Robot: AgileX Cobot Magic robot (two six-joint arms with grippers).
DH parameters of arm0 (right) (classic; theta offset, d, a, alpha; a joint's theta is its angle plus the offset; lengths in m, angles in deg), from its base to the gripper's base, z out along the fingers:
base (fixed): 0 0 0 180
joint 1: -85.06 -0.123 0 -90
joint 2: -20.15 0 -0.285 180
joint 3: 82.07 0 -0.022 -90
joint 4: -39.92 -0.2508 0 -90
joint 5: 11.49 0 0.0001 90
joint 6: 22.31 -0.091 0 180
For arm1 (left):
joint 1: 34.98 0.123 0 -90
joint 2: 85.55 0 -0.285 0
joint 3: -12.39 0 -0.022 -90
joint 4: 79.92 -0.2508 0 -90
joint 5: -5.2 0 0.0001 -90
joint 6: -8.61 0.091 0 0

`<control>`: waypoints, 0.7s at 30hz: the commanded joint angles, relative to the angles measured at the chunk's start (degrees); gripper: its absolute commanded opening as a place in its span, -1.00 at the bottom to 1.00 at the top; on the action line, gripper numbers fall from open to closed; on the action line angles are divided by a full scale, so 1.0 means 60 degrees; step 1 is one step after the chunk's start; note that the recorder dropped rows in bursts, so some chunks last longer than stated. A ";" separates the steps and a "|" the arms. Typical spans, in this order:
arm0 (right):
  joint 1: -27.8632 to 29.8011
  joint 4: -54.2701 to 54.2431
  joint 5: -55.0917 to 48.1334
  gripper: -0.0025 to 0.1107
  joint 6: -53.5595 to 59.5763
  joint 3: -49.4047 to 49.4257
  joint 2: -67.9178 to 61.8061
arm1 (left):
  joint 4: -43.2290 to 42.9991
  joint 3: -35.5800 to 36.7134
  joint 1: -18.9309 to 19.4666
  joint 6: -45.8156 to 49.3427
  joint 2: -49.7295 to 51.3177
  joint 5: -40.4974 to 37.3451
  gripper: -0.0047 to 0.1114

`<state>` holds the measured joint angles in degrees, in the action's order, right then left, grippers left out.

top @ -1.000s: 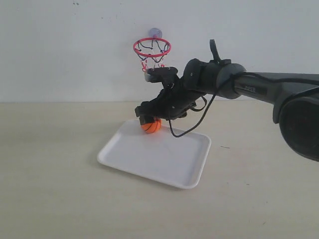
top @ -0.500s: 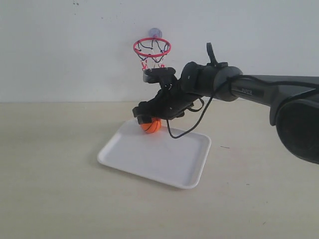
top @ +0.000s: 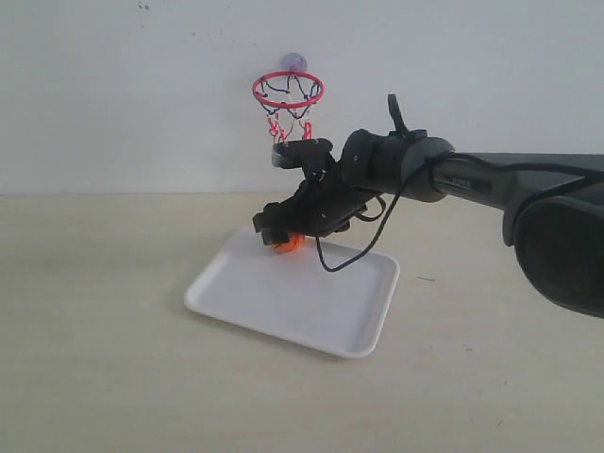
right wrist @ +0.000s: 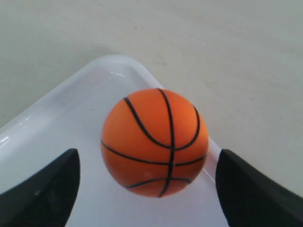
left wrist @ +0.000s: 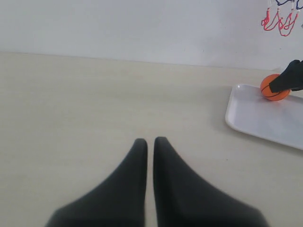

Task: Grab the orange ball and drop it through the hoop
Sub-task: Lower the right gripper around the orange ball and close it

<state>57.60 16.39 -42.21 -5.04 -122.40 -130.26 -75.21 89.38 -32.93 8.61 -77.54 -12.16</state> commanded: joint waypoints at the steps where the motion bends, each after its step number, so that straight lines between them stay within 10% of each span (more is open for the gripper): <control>1: -0.0003 -0.0016 0.0136 0.36 0.0074 -0.0069 0.0028 | 0.0070 0.0038 0.0025 -0.0065 -0.0037 0.0113 -0.85; 11: -0.0031 -0.0016 0.0179 0.31 0.0263 -0.0069 0.0028 | 0.0070 0.0038 0.0025 -0.0065 -0.0037 0.0113 -0.85; 21: -0.0282 0.0033 0.0206 -0.43 0.0381 -0.0069 0.0028 | 0.0070 0.0038 0.0025 -0.0065 -0.0037 0.0113 -0.85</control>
<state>55.77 16.39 -41.02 -1.38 -122.40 -130.36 -75.21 89.38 -32.93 8.61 -77.54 -12.16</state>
